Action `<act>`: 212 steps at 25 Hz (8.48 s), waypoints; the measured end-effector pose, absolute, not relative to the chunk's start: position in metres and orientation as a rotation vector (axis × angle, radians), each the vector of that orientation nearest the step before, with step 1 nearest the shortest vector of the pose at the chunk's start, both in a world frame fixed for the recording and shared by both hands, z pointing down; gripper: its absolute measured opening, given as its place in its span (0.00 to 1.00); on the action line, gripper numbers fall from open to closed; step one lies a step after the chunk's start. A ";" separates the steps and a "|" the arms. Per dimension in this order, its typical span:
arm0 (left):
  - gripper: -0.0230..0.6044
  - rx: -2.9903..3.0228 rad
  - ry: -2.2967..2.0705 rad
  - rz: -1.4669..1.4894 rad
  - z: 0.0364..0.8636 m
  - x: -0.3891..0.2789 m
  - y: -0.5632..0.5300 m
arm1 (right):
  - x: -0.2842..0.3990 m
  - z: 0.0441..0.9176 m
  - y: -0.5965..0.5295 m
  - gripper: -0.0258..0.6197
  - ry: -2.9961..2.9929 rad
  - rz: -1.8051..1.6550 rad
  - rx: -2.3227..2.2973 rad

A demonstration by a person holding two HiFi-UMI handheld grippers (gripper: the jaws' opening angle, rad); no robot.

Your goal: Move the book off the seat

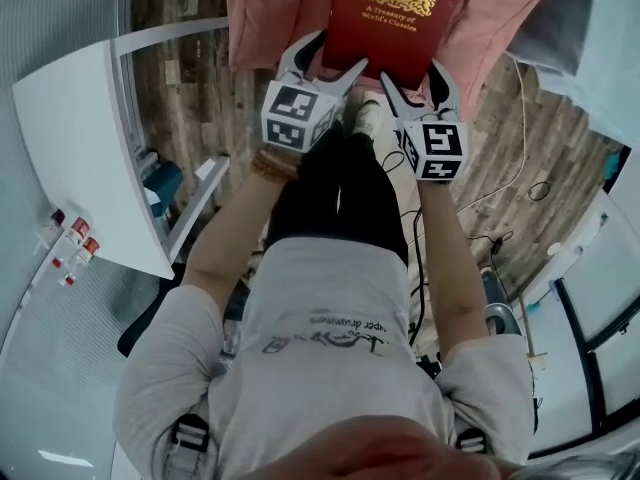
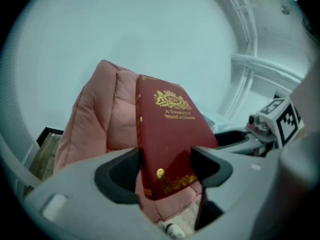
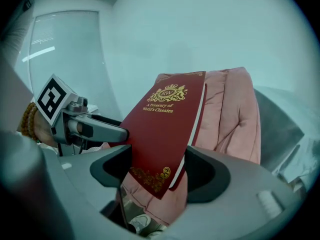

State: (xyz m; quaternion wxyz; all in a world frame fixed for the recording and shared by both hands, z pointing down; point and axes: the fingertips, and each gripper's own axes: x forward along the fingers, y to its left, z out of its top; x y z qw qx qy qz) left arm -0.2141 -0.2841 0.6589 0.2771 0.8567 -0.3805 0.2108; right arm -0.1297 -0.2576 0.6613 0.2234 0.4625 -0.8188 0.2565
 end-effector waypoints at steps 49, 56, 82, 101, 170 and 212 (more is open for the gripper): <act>0.56 2.683 -1.100 0.276 0.235 -0.224 -0.159 | -0.144 0.240 -0.125 0.55 -2.387 0.222 1.574; 0.56 2.796 -0.842 0.307 0.234 -0.144 -0.128 | -0.072 0.240 -0.078 0.55 -2.228 0.276 1.817; 0.57 2.955 0.021 0.385 0.243 0.164 0.081 | 0.197 0.244 0.162 0.54 -1.604 0.399 2.447; 0.56 2.939 0.070 0.429 0.261 0.285 0.122 | 0.314 0.264 0.204 0.54 -1.574 0.423 2.479; 0.56 3.043 -0.244 0.433 0.284 0.334 0.080 | 0.378 0.292 0.156 0.54 -1.871 0.255 2.389; 0.57 2.846 -0.201 0.714 0.510 0.432 -0.017 | 0.486 0.515 0.052 0.55 -1.941 0.699 2.248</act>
